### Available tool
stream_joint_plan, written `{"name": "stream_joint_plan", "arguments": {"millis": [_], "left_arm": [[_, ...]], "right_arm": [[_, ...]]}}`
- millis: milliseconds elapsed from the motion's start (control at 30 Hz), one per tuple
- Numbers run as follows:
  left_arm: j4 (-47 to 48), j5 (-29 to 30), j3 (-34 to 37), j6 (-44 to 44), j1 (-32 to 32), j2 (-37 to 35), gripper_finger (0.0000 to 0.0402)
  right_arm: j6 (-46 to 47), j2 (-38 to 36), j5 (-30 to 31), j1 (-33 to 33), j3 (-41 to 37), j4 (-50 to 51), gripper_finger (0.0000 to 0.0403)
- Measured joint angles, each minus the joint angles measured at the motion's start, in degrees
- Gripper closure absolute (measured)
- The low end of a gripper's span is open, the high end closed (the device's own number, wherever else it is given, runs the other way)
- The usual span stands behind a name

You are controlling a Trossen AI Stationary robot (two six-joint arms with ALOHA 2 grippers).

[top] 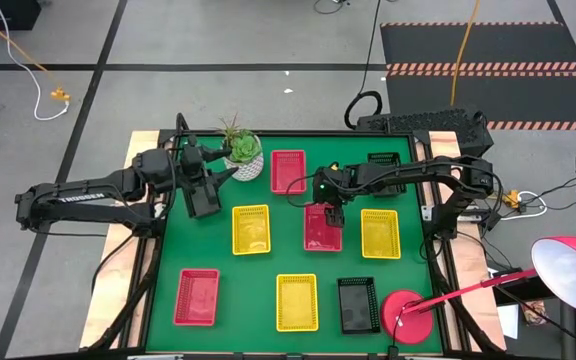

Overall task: Stack baskets by color
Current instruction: Stack the middle right red bin on top of the bottom left red bin

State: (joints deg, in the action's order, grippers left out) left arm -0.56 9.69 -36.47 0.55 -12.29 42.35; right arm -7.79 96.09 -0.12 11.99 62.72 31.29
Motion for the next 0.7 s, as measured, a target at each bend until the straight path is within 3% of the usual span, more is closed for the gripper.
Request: {"name": "stream_joint_plan", "arguments": {"millis": [233,333,467,633,700], "left_arm": [[0.9,0.0,0.0,0.0,0.0,0.0,0.0149],[0.9,0.0,0.0,0.0,0.0,0.0,0.0149],[1.2,0.0,0.0,0.0,0.0,0.0,0.0149],[1.5,0.0,0.0,-0.2,0.0,0.0,0.0149],[1.8,0.1,0.0,-0.2,0.0,0.0,0.0149]], "right_arm": [[0.0,0.0,0.3,0.1,0.0,0.0,0.0161],[-0.5,0.0,3.5,0.0,0.0,0.0,0.0177],[-0.6,0.0,4.6,0.1,0.0,0.1,0.0241],[-0.7,0.0,4.5,0.0,0.0,0.2,0.0371],[-0.5,-0.1,4.2,0.0,0.0,0.0,0.0389]]}}
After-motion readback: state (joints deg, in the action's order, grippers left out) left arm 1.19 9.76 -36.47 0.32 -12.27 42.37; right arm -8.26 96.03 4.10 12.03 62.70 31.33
